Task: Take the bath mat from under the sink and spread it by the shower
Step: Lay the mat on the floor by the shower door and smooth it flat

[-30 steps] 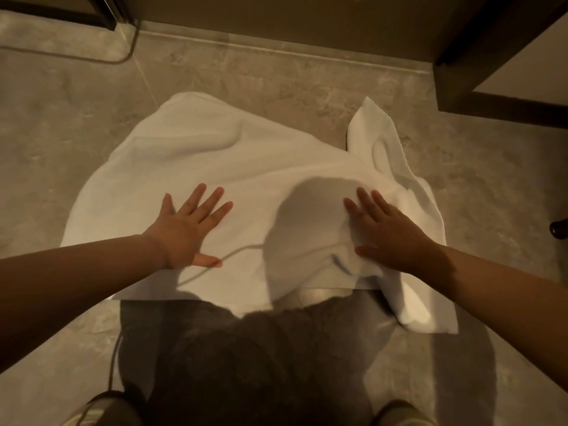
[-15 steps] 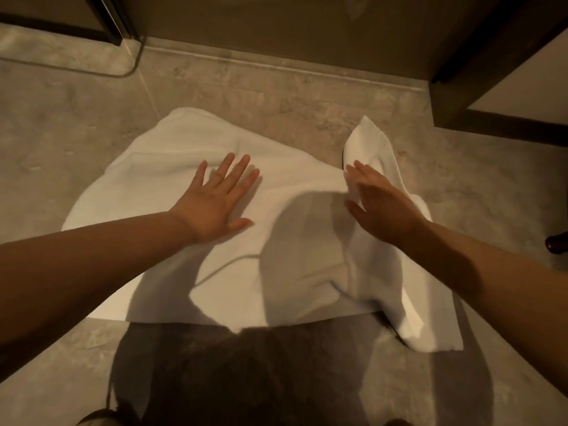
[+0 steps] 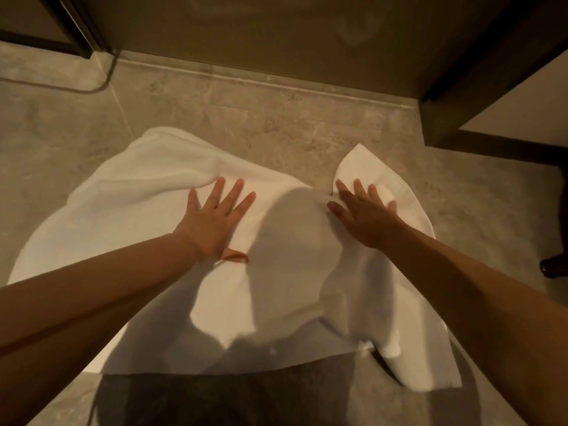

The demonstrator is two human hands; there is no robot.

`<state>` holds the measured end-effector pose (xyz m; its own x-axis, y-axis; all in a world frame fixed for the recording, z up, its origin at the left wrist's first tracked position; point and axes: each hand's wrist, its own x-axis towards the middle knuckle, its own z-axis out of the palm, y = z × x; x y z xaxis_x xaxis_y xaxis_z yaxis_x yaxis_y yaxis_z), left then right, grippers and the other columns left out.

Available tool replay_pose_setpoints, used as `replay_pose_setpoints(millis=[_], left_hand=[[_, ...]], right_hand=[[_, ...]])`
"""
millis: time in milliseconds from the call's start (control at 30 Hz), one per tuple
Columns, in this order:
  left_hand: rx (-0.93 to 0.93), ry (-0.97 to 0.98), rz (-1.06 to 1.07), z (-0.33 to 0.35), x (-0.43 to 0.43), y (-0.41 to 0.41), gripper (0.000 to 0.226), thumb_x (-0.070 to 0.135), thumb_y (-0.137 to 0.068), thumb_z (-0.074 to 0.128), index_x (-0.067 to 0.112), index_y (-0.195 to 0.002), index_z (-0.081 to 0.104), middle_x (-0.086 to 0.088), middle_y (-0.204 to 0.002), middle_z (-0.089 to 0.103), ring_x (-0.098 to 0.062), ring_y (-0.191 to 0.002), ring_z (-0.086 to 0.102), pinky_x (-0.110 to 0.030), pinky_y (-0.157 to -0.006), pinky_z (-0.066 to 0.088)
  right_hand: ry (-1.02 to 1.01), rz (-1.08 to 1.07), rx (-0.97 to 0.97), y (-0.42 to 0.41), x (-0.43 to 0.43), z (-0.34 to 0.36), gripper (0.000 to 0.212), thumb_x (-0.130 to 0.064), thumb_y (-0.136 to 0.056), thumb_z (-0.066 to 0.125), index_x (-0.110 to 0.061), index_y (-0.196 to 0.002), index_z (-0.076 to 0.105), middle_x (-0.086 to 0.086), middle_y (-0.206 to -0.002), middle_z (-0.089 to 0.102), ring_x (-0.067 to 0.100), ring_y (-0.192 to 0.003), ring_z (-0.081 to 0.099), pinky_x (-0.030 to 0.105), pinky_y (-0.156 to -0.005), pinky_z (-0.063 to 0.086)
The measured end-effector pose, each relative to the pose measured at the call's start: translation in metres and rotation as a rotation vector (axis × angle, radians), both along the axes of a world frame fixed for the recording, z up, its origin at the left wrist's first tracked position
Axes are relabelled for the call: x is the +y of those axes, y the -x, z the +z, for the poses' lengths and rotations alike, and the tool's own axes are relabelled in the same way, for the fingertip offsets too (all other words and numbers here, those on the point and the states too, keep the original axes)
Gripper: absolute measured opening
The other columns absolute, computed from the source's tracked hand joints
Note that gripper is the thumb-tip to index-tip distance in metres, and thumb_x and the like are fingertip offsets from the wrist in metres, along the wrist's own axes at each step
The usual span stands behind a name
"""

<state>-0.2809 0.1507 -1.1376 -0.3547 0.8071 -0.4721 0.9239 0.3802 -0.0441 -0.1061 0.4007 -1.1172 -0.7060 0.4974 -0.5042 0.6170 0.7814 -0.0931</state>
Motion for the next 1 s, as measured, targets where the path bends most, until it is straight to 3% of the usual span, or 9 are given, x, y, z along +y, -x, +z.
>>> replay_pose_setpoints(millis=[233, 367, 567, 800, 1000], left_hand=[[-0.021, -0.023, 0.0, -0.009, -0.017, -0.002, 0.117, 0.089, -0.052, 0.006, 0.019, -0.131, -0.041, -0.012, -0.141, -0.043, -0.04, -0.136, -0.027, -0.066, -0.106, 0.007], [-0.029, -0.029, 0.006, -0.011, -0.03, -0.007, 0.118, 0.09, -0.054, 0.008, 0.016, -0.134, -0.036, -0.015, -0.142, -0.041, -0.04, -0.136, -0.026, -0.066, -0.105, 0.007], [-0.011, 0.021, -0.008, -0.011, -0.049, -0.015, 0.114, 0.089, -0.055, 0.002, 0.017, -0.131, -0.043, -0.015, -0.14, -0.046, -0.04, -0.128, -0.038, -0.066, -0.106, 0.003], [0.011, 0.05, -0.051, -0.01, -0.065, -0.027, 0.113, 0.088, -0.063, 0.013, 0.017, -0.129, -0.044, -0.016, -0.139, -0.046, -0.042, -0.129, -0.037, -0.066, -0.106, 0.001], [0.004, 0.07, -0.074, -0.01, -0.074, -0.031, 0.114, 0.09, -0.06, 0.009, 0.017, -0.128, -0.046, -0.016, -0.138, -0.047, -0.042, -0.127, -0.039, -0.067, -0.105, 0.002]], right_hand=[[0.113, -0.119, 0.068, -0.019, 0.02, -0.006, 0.077, -0.075, -0.079, 0.011, -0.042, -0.148, -0.003, -0.002, -0.16, -0.01, 0.031, -0.144, -0.012, 0.068, -0.108, 0.003], [0.107, -0.141, 0.058, -0.023, 0.024, -0.007, 0.083, -0.077, -0.074, 0.01, -0.041, -0.148, -0.005, -0.001, -0.159, -0.012, 0.03, -0.144, -0.013, 0.07, -0.108, 0.003], [0.088, -0.163, -0.018, -0.022, 0.027, -0.012, 0.091, -0.078, -0.071, 0.014, -0.036, -0.148, -0.011, -0.001, -0.158, -0.019, 0.031, -0.143, -0.017, 0.072, -0.104, 0.003], [0.097, -0.196, -0.103, -0.034, 0.039, -0.019, 0.087, -0.075, -0.081, 0.029, -0.036, -0.147, -0.015, -0.003, -0.156, -0.026, 0.029, -0.142, -0.022, 0.069, -0.108, 0.007], [0.075, -0.299, -0.113, -0.055, 0.048, -0.014, 0.102, -0.081, -0.065, 0.011, -0.028, -0.148, -0.016, 0.007, -0.156, -0.023, 0.035, -0.142, -0.019, 0.063, -0.112, 0.005]])
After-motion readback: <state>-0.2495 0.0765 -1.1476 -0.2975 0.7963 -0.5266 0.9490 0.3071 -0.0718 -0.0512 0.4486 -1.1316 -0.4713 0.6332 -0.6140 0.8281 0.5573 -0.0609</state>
